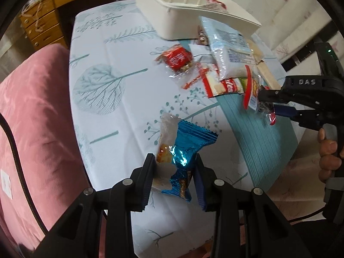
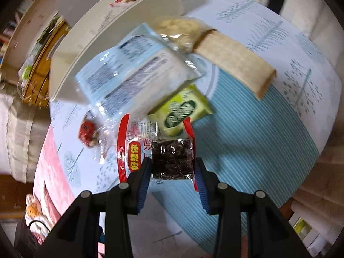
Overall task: Organize snacks
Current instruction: 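Carry the blue candy and the jerky bag up toward the white tray, then lower both held snacks into the white tray and open both grippers, then withdraw both grippers from the tray toward the remaining snacks, then grasp the green pineapple-cake packet with the left gripper while the right grasps the brown paper bar packet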
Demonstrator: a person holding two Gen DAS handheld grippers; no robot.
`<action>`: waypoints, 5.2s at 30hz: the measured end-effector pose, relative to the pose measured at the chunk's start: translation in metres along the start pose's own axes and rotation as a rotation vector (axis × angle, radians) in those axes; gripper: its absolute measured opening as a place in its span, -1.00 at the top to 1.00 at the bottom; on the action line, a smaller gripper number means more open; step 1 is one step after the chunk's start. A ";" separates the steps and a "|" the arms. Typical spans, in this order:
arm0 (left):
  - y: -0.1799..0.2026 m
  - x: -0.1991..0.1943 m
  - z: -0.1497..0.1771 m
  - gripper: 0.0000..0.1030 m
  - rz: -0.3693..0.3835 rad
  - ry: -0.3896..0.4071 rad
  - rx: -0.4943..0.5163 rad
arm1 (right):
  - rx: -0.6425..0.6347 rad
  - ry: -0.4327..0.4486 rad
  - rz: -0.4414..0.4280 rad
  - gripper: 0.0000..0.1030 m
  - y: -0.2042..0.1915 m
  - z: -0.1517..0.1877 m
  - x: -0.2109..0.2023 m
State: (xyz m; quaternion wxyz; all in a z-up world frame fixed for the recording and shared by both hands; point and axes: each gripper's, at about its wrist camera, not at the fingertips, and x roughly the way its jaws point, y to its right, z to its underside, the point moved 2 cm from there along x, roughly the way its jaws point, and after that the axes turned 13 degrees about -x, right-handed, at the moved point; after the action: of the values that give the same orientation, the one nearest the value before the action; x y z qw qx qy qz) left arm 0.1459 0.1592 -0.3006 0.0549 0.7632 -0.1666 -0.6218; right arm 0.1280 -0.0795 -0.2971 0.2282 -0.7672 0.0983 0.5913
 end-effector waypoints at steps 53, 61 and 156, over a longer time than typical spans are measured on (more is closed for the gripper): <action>0.176 -0.001 -0.240 0.35 -0.076 0.315 -0.377 | -0.488 0.312 -0.192 0.21 0.061 -0.278 -0.049; 0.156 -0.008 -0.239 -0.72 -0.080 0.315 -0.503 | -0.477 0.289 -0.229 0.14 0.059 -0.284 -0.037; 0.213 0.114 -0.041 -0.68 -0.194 0.355 -0.464 | -1.176 0.258 -0.060 -0.24 0.119 -0.064 0.011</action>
State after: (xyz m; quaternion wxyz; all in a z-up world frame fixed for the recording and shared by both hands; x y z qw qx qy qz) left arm 0.1658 -0.0827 -0.3352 0.1964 0.8395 0.0654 -0.5023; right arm 0.1361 -0.2123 -0.3224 -0.2314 -0.8326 -0.2401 0.4422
